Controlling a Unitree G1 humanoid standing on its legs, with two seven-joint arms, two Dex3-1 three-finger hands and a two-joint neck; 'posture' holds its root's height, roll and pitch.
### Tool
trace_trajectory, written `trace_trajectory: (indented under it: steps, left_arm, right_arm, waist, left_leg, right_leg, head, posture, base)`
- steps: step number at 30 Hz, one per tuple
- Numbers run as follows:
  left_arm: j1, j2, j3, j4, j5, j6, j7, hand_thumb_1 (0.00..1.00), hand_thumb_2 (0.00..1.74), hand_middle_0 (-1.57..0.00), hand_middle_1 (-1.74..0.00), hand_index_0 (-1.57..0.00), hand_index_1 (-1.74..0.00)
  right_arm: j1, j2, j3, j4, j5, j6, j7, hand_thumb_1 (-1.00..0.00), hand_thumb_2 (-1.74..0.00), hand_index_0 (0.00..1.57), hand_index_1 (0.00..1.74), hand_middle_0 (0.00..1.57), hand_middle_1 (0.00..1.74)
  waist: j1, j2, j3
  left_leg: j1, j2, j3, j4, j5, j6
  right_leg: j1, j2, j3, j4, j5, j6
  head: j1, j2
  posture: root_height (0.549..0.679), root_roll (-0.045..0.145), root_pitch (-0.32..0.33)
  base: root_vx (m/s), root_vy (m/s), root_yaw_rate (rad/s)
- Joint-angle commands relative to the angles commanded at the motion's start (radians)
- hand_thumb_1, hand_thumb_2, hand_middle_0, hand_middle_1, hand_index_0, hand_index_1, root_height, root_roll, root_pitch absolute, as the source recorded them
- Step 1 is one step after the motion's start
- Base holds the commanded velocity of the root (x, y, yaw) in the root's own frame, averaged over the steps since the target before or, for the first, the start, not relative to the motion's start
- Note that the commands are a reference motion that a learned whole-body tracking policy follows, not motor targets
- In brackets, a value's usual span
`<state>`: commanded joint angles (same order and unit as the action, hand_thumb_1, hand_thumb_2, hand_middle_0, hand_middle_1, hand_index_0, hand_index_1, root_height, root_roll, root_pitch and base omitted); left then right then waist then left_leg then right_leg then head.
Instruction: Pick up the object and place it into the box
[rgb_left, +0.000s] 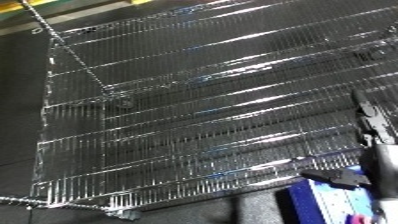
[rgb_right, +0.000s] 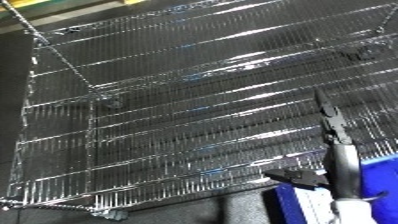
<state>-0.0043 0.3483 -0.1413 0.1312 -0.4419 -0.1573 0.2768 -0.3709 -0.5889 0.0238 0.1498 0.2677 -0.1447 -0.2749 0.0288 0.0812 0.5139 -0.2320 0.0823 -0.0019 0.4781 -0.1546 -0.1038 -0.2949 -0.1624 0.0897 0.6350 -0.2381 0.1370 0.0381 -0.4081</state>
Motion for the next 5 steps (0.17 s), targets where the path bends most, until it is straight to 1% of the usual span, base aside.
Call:
trace_trajectory:
  steps: [3,5]
  left_arm:
    - [-0.002,-0.002,0.005,0.001,0.005,-0.001,0.007,1.00,1.74,-1.57,-1.74,-1.57,-1.74]
    - [-0.003,-0.004,0.008,0.000,0.008,-0.003,0.011,1.00,1.74,-1.57,-1.74,-1.57,-1.74]
  right_arm:
    - [-0.006,0.011,0.004,0.002,-0.022,0.002,-0.012,0.00,0.00,0.00,0.00,0.00,0.00]
    - [-0.005,0.020,0.004,0.003,-0.037,0.003,-0.019,0.00,0.00,0.00,0.00,0.00,0.00]
  waist:
    - [0.007,0.000,0.002]
    - [0.010,-0.001,0.003]
  left_leg:
    - [-0.002,-0.002,-0.005,0.001,0.000,0.0004]
    - [-0.004,-0.003,-0.007,-0.002,0.001,0.0000]
  right_leg:
    - [0.000,-0.0035,-0.002,0.005,-0.004,0.0012]
    - [0.000,-0.0054,-0.005,0.005,-0.004,0.0029]
  head:
    - [-0.012,0.010]
    - [-0.024,0.023]
  posture:
    - [0.650,0.066,-0.074]
    - [0.650,0.065,-0.072]
  base:
    - [0.010,0.017,0.082]
    - [0.005,0.020,0.059]
